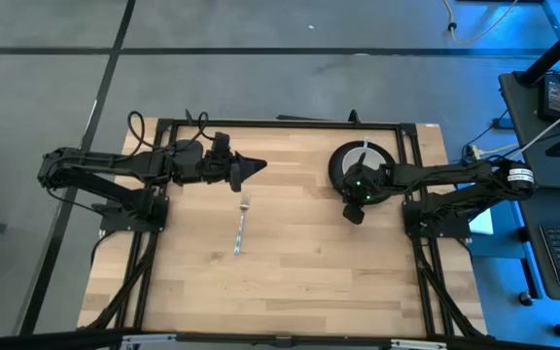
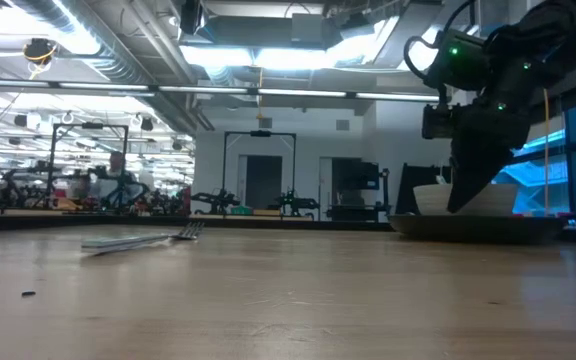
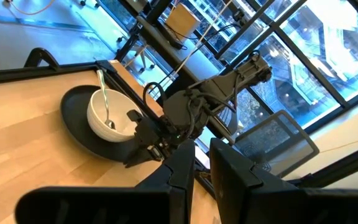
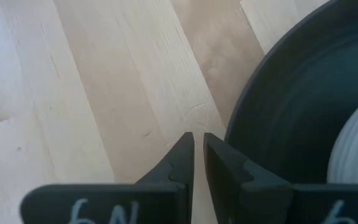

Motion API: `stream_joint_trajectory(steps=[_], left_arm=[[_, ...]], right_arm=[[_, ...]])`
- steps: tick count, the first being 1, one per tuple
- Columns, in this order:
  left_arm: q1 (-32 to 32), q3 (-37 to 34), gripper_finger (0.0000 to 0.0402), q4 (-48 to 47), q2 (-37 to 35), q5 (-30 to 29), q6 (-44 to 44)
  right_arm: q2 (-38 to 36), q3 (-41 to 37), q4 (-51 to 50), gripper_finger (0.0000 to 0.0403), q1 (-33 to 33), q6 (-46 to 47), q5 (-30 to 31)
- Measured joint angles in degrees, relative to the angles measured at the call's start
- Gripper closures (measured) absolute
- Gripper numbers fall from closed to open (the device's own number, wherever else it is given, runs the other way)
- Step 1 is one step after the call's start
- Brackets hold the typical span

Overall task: Set table place
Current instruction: Move the black plate to the center

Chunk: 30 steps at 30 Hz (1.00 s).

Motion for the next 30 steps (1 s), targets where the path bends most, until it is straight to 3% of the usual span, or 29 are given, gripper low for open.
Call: stream_joint_trajectory(steps=[14, 20, 30], left_arm=[[0.0, 0.0, 0.0358, 0.02, 0.0, 0.0, -0.04], [0.0, 0.0, 0.0358, 0.02, 0.0, 0.0, -0.04], [0.0, 0.0, 0.0358, 0.04, 0.0, 0.0, -0.04]], right_arm=[[0.2, -2.91, 1.51, 0.0364, -0.04, 1.22, 2.11], [0.2, -2.93, 2.07, 0.0396, -0.04, 0.9, 3.0], [0.2, -2.93, 3.86, 0.04, 0.05, 2.49, 4.11]])
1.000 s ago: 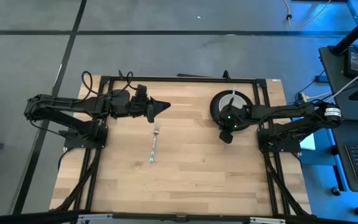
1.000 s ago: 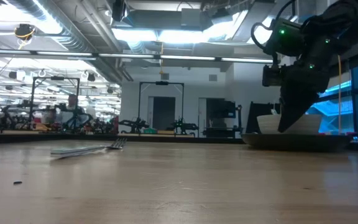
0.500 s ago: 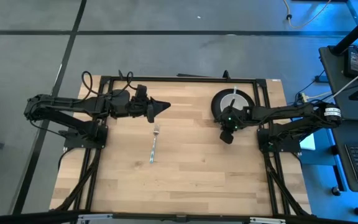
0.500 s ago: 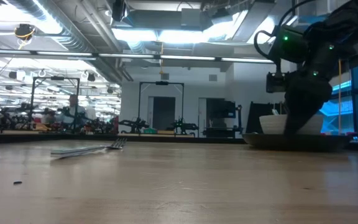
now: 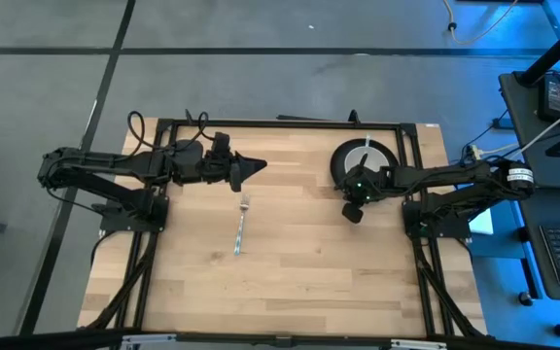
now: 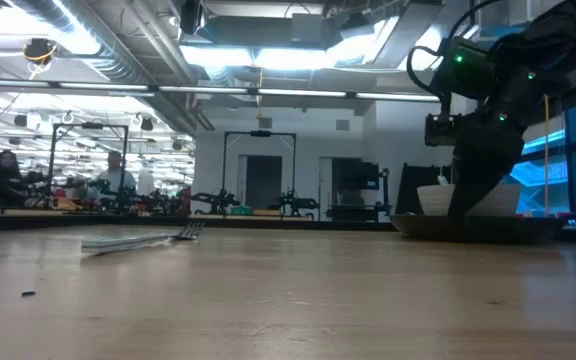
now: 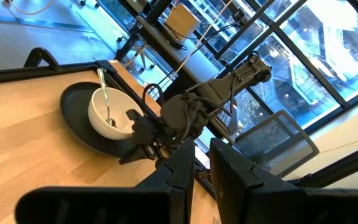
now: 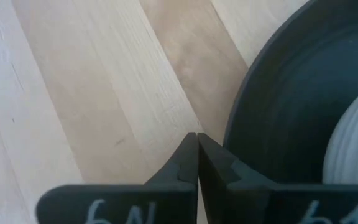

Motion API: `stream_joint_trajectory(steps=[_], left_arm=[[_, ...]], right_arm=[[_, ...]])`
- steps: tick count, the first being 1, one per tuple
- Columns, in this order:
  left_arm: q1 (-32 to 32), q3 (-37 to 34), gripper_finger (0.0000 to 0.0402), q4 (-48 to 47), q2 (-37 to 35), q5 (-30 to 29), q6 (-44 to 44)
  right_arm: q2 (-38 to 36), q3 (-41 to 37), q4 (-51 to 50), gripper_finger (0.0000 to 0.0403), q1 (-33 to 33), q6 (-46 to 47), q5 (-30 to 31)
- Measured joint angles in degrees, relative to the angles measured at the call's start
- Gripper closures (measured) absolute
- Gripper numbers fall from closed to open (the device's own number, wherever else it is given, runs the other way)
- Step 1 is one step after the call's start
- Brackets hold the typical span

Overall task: Set table place
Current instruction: Move the black plate to the center

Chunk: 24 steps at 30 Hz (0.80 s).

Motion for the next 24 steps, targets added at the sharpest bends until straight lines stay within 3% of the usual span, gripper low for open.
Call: stream_joint_trajectory(steps=[14, 24], left_arm=[[-0.02, 0.0, 0.0358, 0.0, 0.0, 1.52, 0.04], [0.0, 0.0, 0.0358, -0.01, 0.02, 1.51, 0.09]], right_arm=[[0.0, 0.58, 1.63, 0.0397, 4.34, 4.42, -1.08], [-0.02, 4.57, 1.66, 0.0285, 3.23, 5.16, 1.2]])
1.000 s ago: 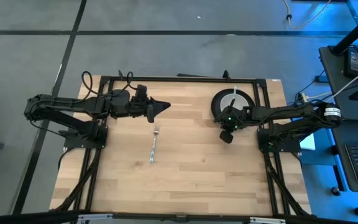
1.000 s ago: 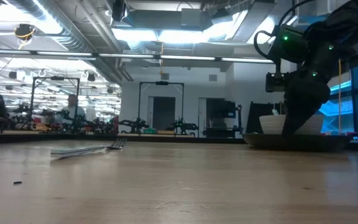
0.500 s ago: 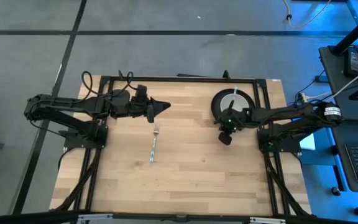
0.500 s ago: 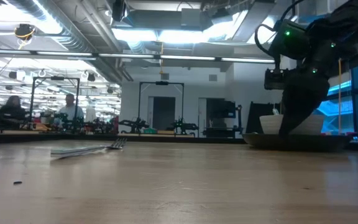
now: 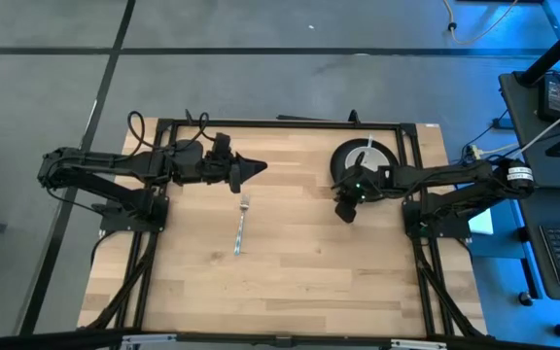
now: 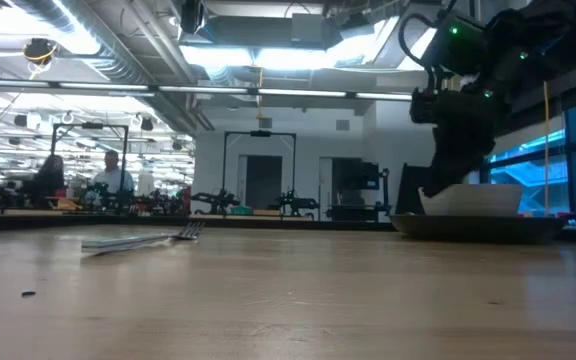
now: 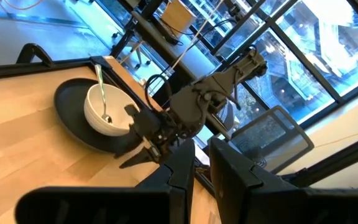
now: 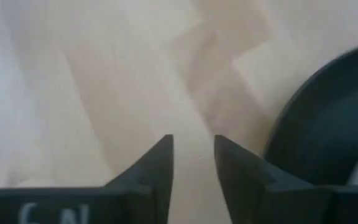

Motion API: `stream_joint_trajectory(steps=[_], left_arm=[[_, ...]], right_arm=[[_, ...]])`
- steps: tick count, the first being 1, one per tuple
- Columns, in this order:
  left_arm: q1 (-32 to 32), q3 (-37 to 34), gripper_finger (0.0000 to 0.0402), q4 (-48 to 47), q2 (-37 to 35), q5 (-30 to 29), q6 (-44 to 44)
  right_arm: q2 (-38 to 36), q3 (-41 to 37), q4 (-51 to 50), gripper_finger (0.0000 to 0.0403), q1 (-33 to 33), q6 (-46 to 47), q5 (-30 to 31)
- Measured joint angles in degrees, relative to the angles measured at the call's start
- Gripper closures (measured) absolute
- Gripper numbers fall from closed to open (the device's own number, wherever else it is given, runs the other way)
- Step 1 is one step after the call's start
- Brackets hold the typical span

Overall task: Set table place
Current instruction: Move the black plate to the center

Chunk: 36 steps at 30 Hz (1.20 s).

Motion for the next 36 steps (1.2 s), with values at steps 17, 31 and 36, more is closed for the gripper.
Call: stream_joint_trajectory(steps=[17, 31, 36], left_arm=[[-0.02, 0.0, 0.0358, 0.01, 0.0, 0.0, -0.11], [-0.39, 0.0, 0.0358, -0.01, 0.0, 0.04, 2.2], [-0.37, 0.0, 0.0358, 0.01, 0.0, 0.55, 2.91]], right_arm=[[5.02, 0.02, -2.38, 0.028, 0.61, -1.81, 8.86], [5.09, 1.57, -3.11, 0.0291, 0.63, -1.74, 10.12], [5.09, 1.52, -5.39, 0.0292, 0.35, -1.7, 10.22]])
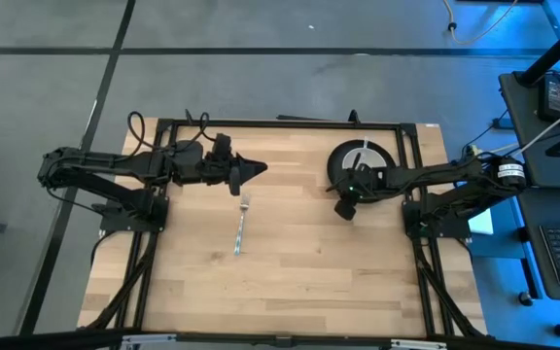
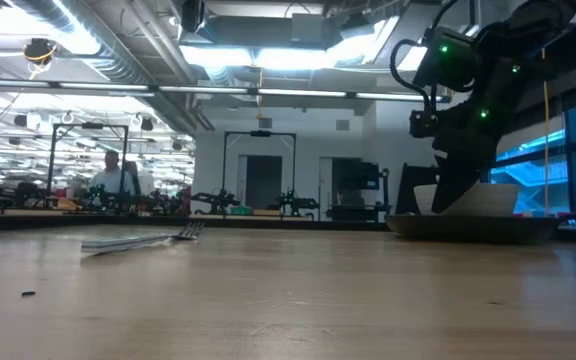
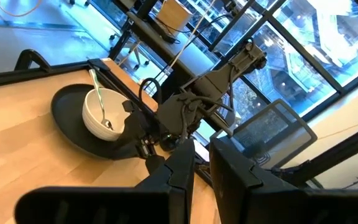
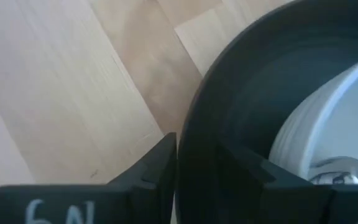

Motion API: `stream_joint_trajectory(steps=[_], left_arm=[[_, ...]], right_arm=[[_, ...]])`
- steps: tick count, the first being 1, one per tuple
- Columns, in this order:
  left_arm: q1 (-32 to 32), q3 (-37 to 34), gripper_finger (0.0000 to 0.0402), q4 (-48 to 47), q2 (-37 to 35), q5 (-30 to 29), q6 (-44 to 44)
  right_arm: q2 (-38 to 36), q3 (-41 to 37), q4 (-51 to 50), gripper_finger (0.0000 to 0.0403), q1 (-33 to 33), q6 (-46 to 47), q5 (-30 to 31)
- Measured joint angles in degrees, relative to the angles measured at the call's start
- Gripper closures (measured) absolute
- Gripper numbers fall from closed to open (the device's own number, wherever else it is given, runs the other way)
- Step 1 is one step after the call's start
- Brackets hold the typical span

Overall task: Set table place
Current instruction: Move the black plate to the center

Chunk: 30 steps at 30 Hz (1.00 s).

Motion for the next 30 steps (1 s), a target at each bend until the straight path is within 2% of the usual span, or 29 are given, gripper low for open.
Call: stream_joint_trajectory(steps=[12, 18, 21, 25, 30], left_arm=[[-0.02, 0.0, 0.0358, -0.02, 0.0, 1.02, 0.15], [-0.02, 0.0, 0.0358, -0.02, 0.0, 1.02, 0.13], [-0.02, 0.0, 0.0358, -0.02, 0.0, 1.02, 0.13], [-0.02, 0.0, 0.0358, -0.02, 0.0, 1.0, 0.09], [-0.02, 0.0, 0.0358, -0.02, 0.0, 1.0, -0.05]], right_arm=[[0.0, -4.48, 0.29, 0.0292, -0.19, 7.09, -1.03], [0.0, -4.5, 0.53, 0.0296, -0.21, 7.24, -0.92], [0.0, -4.5, 0.56, 0.032, -0.19, 7.25, -1.03], [-0.11, -4.4, 0.8, 0.0382, -0.18, 7.04, -1.85], [-0.11, -4.35, 1.9, 0.0386, 1.86, 10.13, -2.61]])
